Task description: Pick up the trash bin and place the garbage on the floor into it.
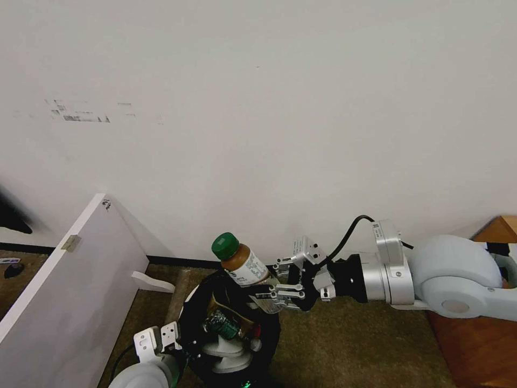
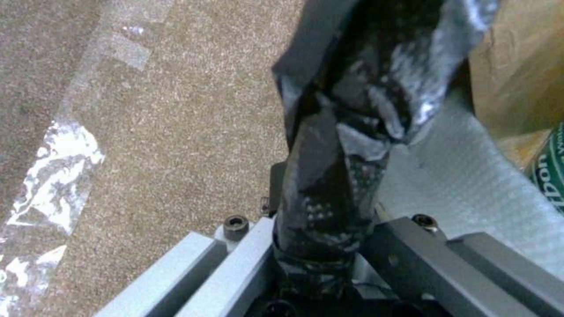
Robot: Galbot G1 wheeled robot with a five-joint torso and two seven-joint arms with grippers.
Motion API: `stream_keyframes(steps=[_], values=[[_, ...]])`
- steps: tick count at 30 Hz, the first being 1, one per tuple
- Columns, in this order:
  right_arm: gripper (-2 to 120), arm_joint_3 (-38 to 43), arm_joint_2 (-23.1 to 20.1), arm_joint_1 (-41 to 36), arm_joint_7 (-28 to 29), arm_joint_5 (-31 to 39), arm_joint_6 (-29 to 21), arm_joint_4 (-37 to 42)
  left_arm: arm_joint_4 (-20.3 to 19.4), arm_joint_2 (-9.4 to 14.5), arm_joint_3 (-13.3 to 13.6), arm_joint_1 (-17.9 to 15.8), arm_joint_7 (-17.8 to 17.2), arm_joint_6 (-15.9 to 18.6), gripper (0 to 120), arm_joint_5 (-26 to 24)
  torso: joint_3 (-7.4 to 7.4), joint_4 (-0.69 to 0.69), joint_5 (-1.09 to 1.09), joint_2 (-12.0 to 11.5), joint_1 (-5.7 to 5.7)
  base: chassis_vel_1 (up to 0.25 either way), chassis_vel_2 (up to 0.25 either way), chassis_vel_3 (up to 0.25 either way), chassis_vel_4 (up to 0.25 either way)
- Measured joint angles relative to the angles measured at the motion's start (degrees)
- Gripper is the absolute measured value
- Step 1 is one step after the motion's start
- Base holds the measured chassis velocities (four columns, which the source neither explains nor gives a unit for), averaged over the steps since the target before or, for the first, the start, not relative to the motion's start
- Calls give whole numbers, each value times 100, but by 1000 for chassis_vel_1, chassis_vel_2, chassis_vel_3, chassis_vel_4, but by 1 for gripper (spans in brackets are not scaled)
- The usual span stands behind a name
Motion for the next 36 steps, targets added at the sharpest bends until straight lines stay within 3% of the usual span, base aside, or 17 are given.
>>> stream_keyframes(steps=[13,36], values=[[25,-54,23,385,-56,229,-19,237,13,-46,-2,3,32,0,0,115,0,1,1,0,0,0,0,0,0],[25,-132,-565,-344,-151,-150,-24,-236,-102,-21,-28,-81,-35,18,0,-105,1,0,0,0,1,0,0,0,0]])
